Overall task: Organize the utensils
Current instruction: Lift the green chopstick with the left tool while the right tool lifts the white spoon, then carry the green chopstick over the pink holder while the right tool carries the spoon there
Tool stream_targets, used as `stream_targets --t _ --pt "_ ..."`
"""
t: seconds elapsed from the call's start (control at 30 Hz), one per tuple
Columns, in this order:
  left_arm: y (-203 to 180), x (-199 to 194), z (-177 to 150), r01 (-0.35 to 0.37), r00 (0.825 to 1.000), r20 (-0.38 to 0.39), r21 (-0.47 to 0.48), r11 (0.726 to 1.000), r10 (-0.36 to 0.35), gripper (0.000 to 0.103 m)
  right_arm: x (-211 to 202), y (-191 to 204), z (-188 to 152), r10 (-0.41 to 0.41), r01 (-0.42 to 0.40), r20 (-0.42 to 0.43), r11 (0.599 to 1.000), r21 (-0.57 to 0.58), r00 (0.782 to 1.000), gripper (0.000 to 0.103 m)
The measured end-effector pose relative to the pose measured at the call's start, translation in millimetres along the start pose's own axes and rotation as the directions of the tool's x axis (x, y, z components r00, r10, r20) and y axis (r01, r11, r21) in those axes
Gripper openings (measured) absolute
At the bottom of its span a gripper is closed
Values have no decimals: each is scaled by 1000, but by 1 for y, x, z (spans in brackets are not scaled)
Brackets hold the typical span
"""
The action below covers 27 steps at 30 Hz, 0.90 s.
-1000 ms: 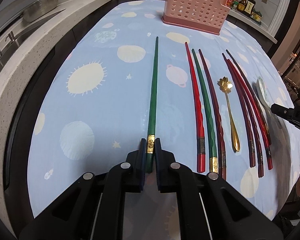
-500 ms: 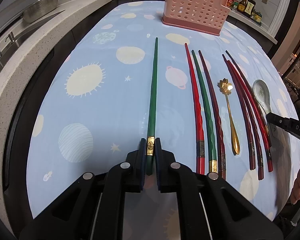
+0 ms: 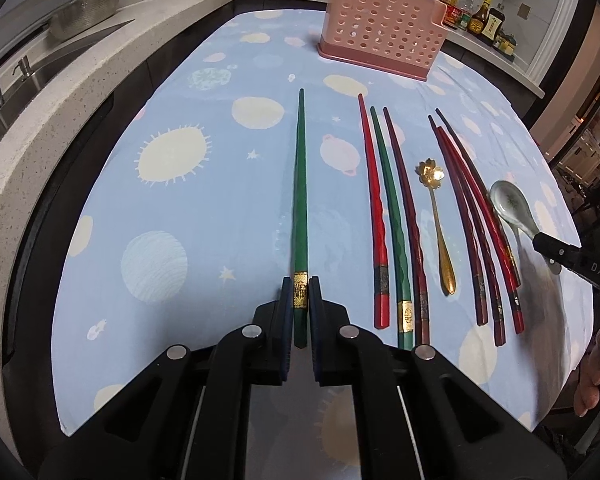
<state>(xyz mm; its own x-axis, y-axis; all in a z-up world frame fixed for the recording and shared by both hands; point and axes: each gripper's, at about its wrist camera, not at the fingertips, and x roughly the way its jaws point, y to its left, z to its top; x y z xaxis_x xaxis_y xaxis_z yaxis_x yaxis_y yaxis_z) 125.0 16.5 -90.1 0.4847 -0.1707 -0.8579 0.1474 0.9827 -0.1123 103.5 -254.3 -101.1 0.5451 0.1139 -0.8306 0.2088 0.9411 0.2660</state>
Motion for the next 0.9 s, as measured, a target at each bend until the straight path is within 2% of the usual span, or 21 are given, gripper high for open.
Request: stream_targets --t 0.27,0.53,0.7,0.9 --pt "-2 -38 9 16 997 79 -3 1000 -15 7 -33 6 4 10 -10 69 1000 -8 998 7" --pt "-2 -77 48 15 979 202 -4 1000 -14 7 -52 13 21 31 -27 125 999 -30 992 6" --pt "-1 -96 88 18 960 280 -7 1000 -15 7 -65 23 46 48 -38 180 998 -56 983 6" --pt "-4 -120 144 12 922 386 12 1000 -15 7 -68 36 90 85 -68 222 994 -81 971 6"
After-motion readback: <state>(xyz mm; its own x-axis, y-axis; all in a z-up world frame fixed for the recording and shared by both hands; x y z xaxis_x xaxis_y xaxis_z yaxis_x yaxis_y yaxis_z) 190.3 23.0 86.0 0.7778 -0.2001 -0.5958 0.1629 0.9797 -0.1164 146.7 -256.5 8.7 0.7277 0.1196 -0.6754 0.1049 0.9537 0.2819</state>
